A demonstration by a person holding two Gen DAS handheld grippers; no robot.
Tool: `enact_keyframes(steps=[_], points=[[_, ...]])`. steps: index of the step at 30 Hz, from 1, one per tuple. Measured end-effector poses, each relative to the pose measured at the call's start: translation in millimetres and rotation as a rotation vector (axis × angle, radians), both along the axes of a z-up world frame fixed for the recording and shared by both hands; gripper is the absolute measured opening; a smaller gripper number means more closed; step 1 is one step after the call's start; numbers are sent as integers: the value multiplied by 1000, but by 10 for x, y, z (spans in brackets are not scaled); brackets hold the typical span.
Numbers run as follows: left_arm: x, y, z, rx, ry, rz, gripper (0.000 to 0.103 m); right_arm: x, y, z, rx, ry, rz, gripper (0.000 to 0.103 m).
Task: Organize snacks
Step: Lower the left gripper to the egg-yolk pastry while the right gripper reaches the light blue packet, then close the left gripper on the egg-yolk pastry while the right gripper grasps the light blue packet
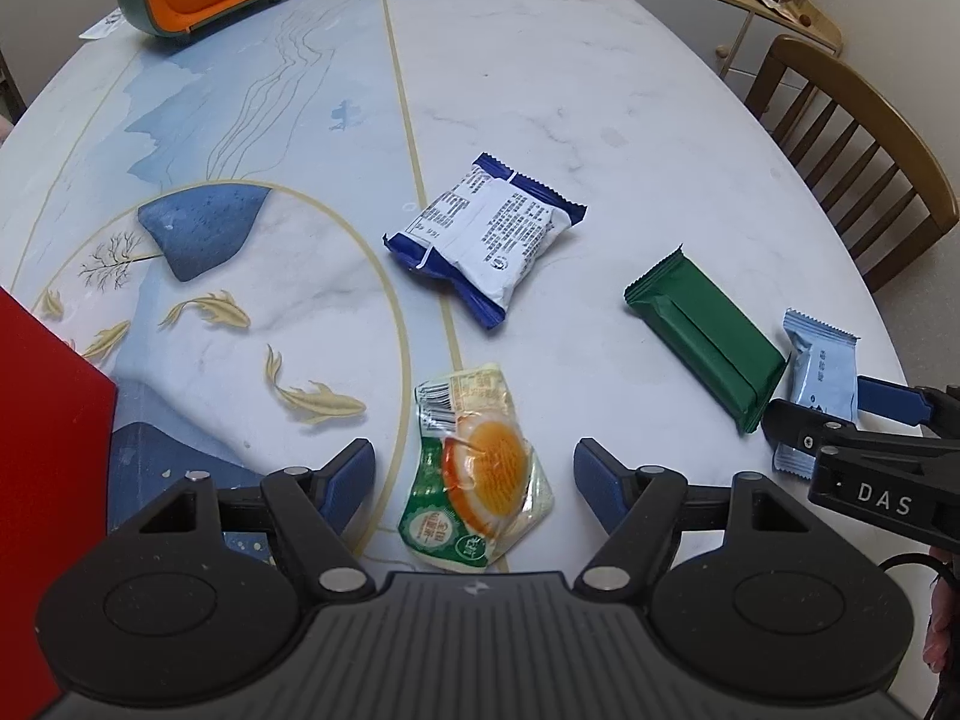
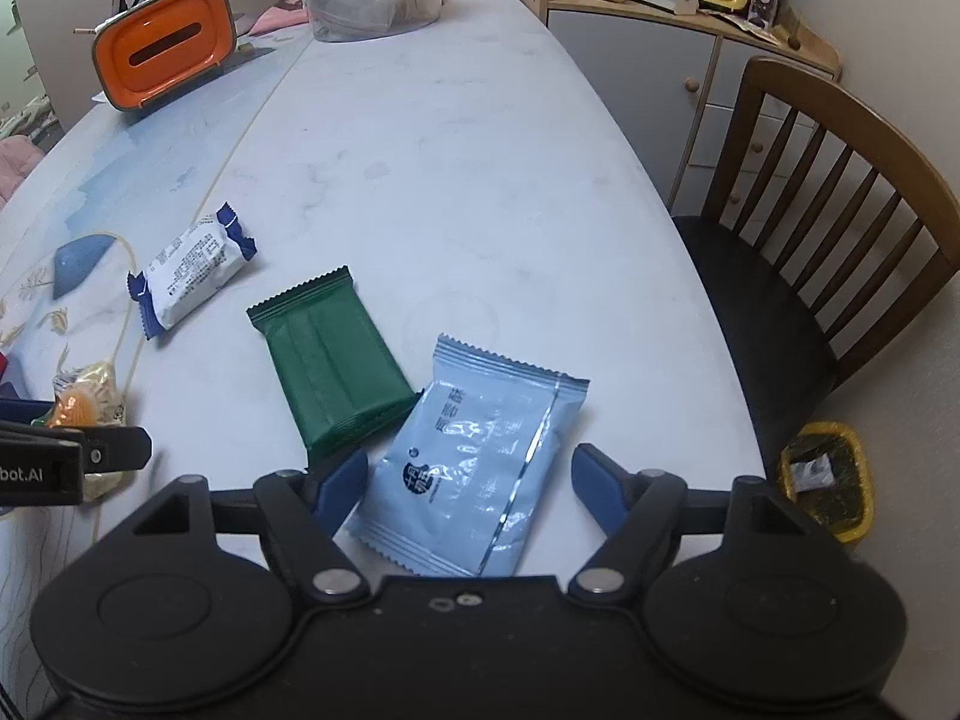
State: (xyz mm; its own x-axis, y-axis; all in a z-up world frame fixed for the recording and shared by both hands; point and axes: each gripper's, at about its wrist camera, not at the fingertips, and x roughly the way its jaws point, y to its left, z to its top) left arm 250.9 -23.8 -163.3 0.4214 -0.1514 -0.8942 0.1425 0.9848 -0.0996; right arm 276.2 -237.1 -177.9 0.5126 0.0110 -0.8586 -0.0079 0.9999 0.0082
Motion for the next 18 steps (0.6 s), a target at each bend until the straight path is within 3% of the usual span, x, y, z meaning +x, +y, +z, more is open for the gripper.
enact_keyframes(steps=[5,7,11,18], points=[[-2,-2,4,1,-9,0,66,8,-7,15,-7,-6,-4,61],[1,-3,13,11,-7,10,59,1,-12,18,-5,-8,-7,59],[4,18,28,-7,1,16,44,-19,-19,29,-1,-8,-16,58],[-41,43,52,-19,9,21,35,-104,-36,68,16,-3,-24,54]])
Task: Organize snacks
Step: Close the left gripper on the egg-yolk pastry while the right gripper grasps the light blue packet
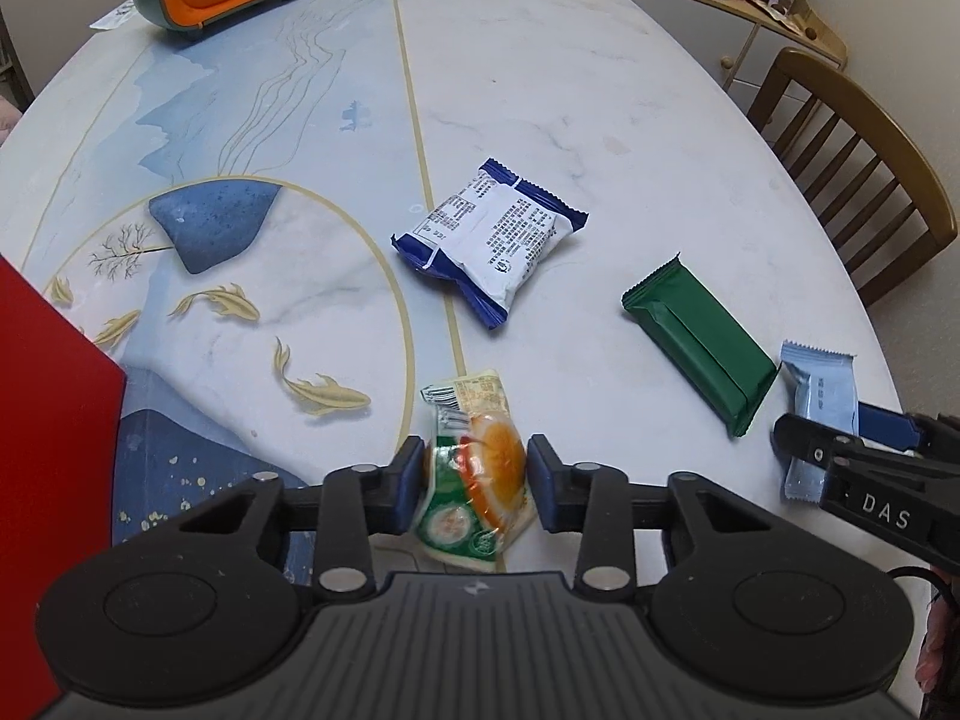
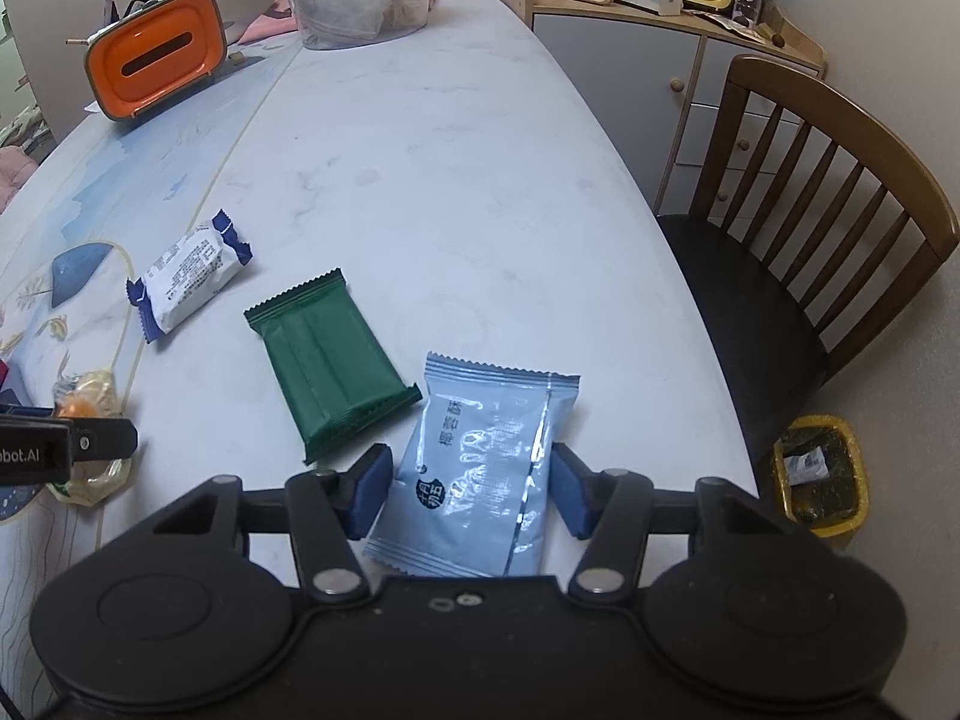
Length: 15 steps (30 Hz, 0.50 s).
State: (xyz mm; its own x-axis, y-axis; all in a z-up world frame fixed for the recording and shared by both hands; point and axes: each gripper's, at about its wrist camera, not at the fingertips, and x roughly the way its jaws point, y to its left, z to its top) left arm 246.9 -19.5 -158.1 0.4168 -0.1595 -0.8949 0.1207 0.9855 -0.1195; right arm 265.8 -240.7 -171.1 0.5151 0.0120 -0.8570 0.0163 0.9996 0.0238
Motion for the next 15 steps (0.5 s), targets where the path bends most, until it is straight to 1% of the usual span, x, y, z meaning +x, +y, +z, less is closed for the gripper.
enact_keyframes(steps=[8,15], points=[[-131,103,23,-19,17,22,35,-183,49,159,36,-19,32,51],[-333,220,163,-41,6,28,35,-387,199,333,75,-32,79,50]])
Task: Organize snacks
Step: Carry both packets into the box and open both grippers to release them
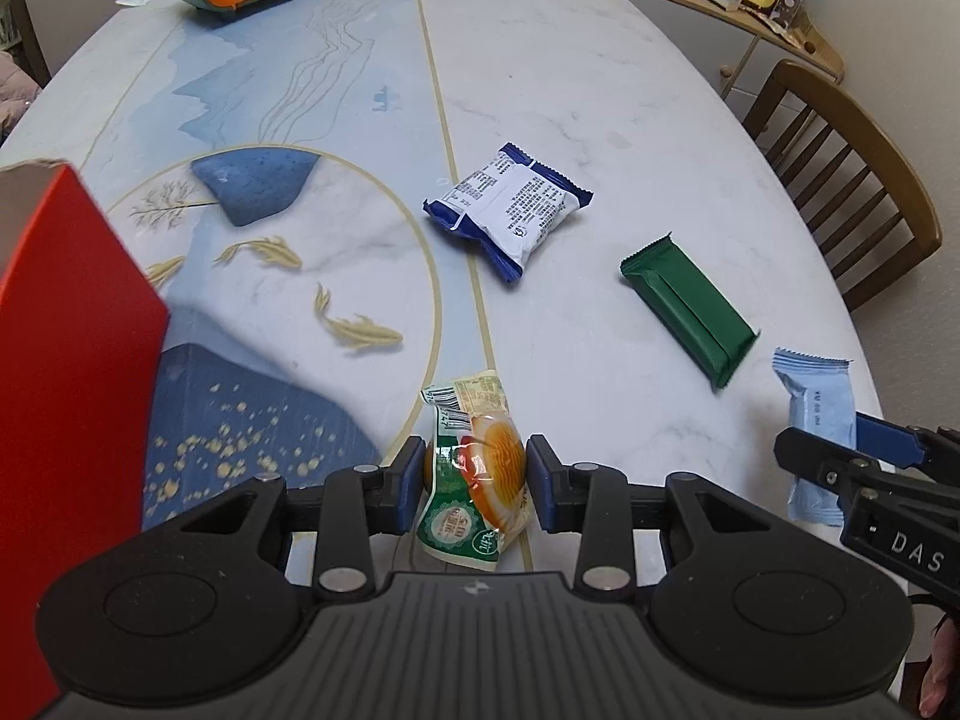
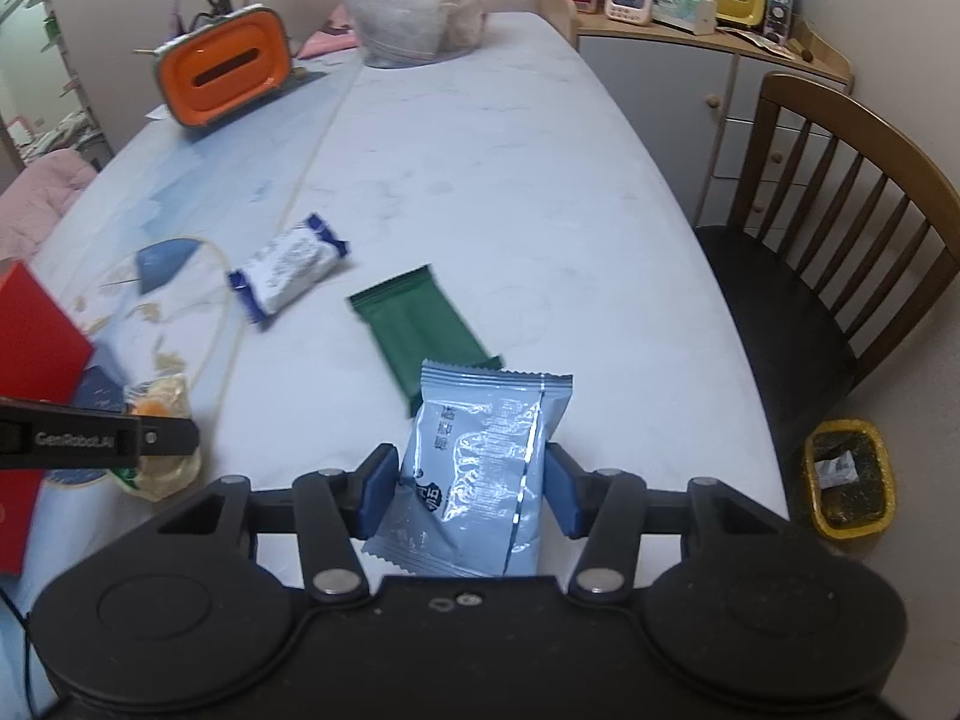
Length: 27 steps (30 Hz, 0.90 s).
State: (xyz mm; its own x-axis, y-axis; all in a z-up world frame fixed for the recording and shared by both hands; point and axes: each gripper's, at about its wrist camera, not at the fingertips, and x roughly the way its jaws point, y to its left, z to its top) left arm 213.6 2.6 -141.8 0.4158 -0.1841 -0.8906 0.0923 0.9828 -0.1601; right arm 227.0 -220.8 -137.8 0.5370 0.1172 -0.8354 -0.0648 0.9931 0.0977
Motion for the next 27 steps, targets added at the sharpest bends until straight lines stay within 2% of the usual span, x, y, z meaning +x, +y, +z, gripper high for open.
enact_keyframes(steps=[9,27], points=[[-318,207,305,-9,-42,12,35,-221,236,283,58,-26,54,50],[-849,836,848,-5,-102,56,35,-512,983,795,87,-59,199,50]])
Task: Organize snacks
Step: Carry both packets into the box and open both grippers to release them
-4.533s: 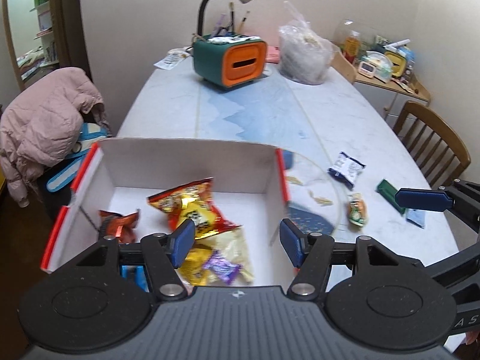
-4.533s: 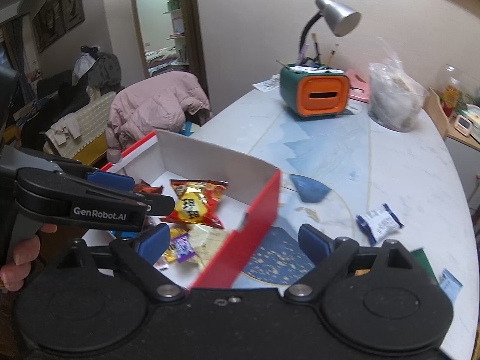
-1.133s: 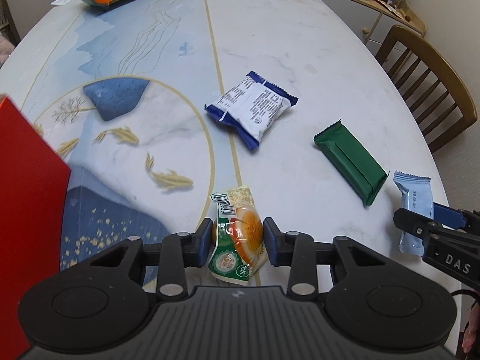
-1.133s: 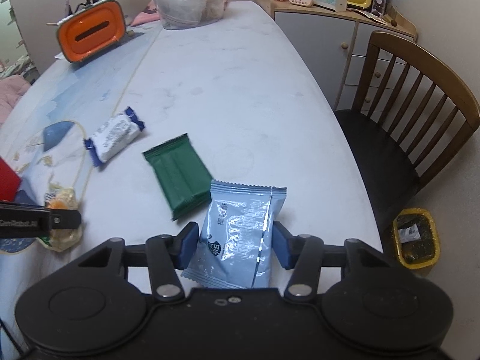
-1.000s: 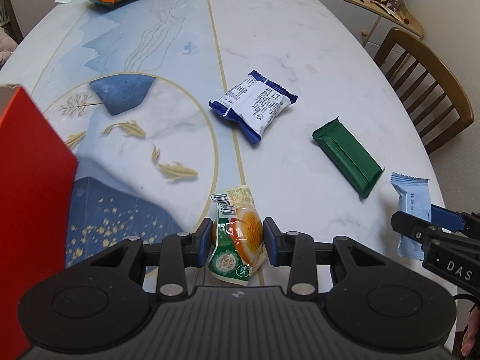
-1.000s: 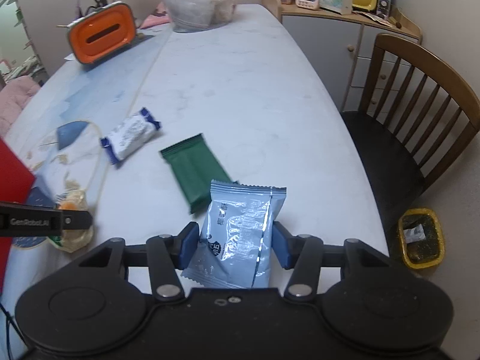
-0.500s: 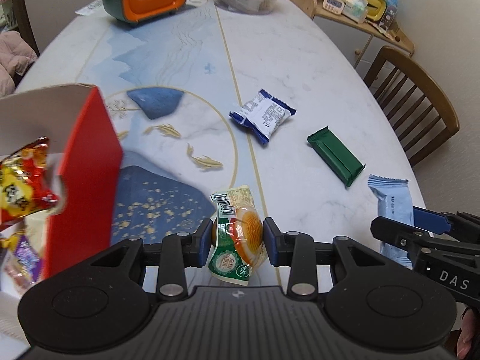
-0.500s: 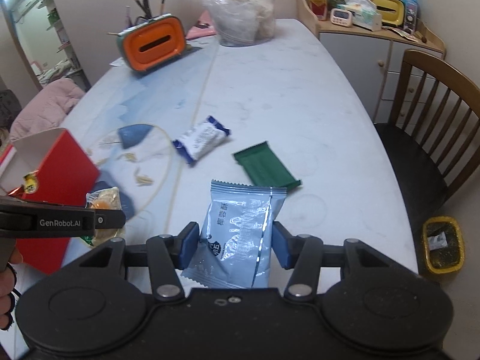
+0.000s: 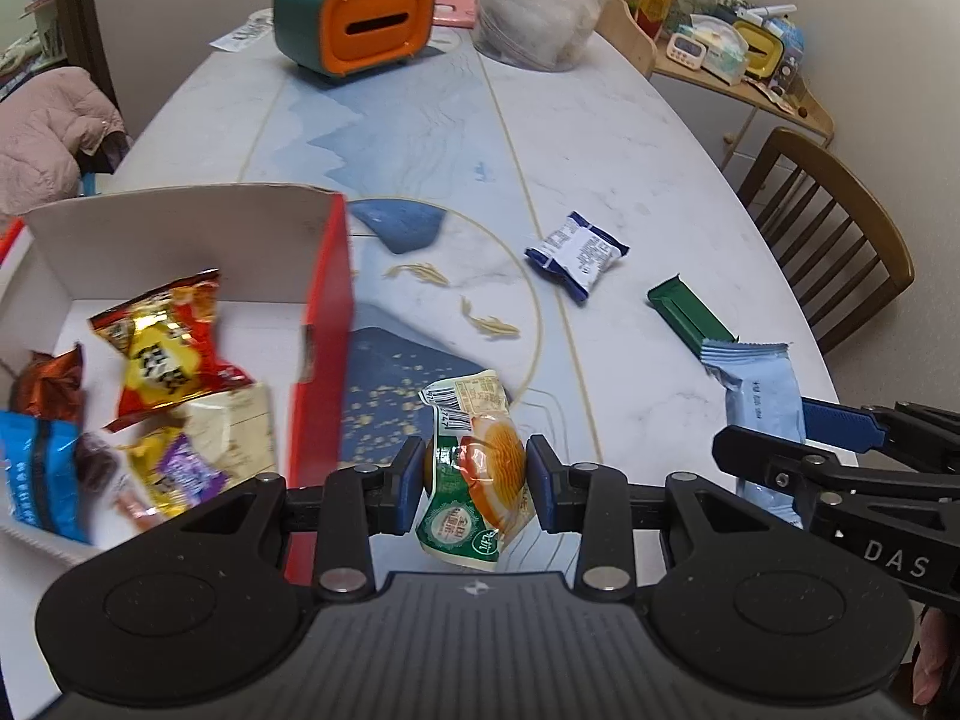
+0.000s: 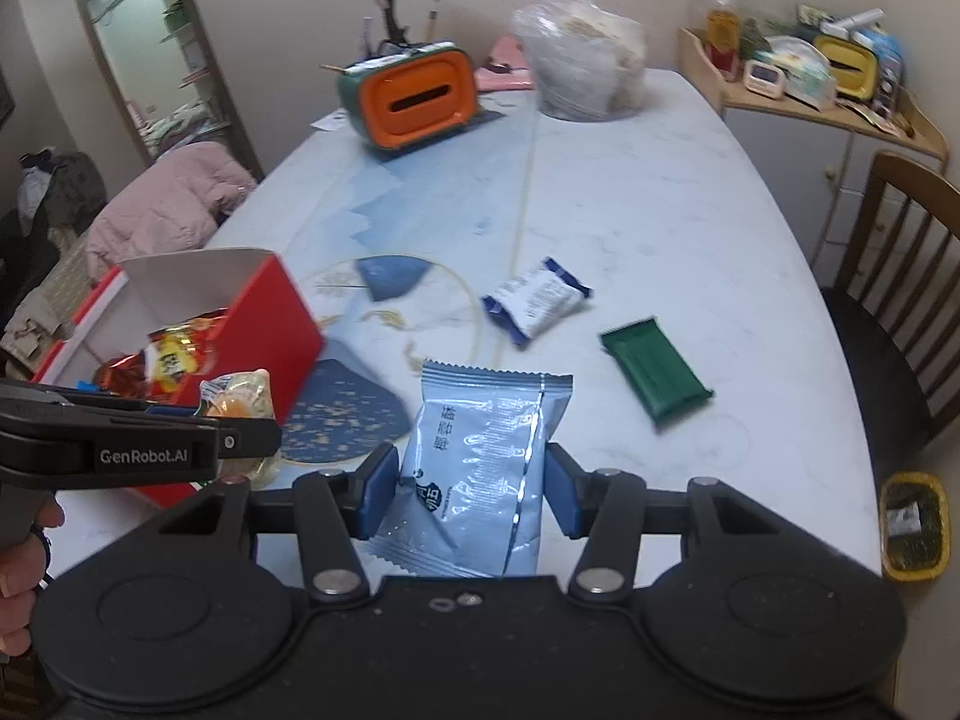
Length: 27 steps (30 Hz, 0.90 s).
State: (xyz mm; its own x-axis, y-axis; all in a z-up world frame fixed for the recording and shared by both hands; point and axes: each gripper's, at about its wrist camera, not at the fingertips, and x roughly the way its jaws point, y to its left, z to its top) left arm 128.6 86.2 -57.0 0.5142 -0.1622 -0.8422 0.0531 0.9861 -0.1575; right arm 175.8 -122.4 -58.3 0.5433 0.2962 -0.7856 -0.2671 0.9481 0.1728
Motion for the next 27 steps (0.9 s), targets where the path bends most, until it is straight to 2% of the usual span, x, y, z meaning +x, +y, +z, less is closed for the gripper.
enact_keyframes(steps=[14,27], points=[[-276,625,247,4,-46,48,35,-108,737,185,8,-46,103,50],[-309,1283,275,24,-60,119,35,-40,1487,184,-1,-61,185,50]])
